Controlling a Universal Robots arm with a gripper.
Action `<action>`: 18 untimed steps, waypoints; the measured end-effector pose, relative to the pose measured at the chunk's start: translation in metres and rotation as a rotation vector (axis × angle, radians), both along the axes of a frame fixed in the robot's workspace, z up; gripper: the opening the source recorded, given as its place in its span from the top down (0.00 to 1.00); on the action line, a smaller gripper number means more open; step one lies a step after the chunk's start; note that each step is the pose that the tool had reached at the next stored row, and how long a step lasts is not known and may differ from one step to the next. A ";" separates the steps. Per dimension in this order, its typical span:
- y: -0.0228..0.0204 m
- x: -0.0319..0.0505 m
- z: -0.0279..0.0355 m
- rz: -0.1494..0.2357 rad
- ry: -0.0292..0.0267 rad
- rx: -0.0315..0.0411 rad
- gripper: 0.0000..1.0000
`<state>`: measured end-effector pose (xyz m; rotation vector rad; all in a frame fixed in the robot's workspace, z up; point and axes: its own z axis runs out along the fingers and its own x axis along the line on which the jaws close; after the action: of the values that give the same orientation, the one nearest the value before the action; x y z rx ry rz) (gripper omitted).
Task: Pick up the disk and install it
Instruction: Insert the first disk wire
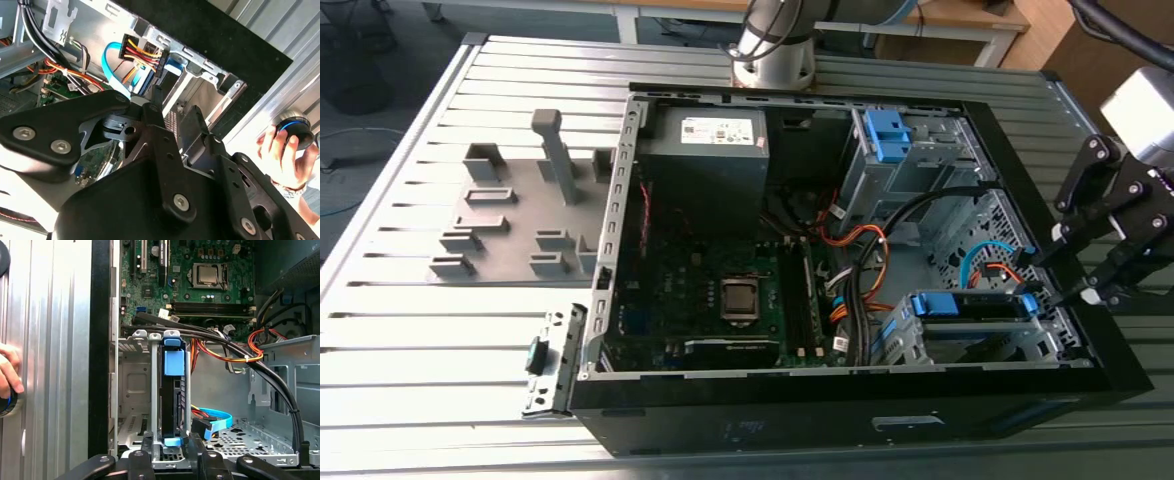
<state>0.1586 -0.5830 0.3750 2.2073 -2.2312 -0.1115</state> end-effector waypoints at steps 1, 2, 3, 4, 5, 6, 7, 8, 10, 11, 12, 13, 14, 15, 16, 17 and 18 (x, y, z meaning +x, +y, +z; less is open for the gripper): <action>0.0004 0.0012 -0.0017 0.000 0.0003 -0.0001 0.59; 0.0010 0.0019 -0.0034 0.000 0.0005 -0.0002 0.59; 0.0020 0.0025 -0.0051 0.000 0.0006 -0.0005 0.59; 0.0032 0.0031 -0.0070 0.000 0.0007 -0.0003 0.59; 0.0046 0.0036 -0.0090 0.000 0.0008 -0.0001 0.59; 0.0060 0.0038 -0.0108 0.001 0.0008 0.0000 0.59; 0.0076 0.0039 -0.0127 0.001 0.0007 0.0000 0.59; 0.0092 0.0039 -0.0144 0.002 0.0007 -0.0002 0.59; 0.0110 0.0040 -0.0181 0.010 0.0007 0.0001 0.59; 0.0114 0.0039 -0.0199 0.017 0.0007 0.0001 0.59; 0.0119 0.0039 -0.0217 0.023 0.0007 -0.0001 0.59; 0.0129 0.0039 -0.0235 0.028 0.0007 -0.0003 0.59; 0.0142 0.0040 -0.0253 0.031 0.0006 -0.0002 0.59; 0.0156 0.0042 -0.0272 0.032 0.0007 -0.0001 0.59; 0.0170 0.0044 -0.0289 0.032 0.0007 0.0000 0.59; 0.0185 0.0047 -0.0303 0.033 0.0008 -0.0001 0.59; 0.0198 0.0048 -0.0315 0.034 0.0007 -0.0002 0.59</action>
<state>0.1634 -0.5632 0.3435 2.2434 -2.1923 -0.1120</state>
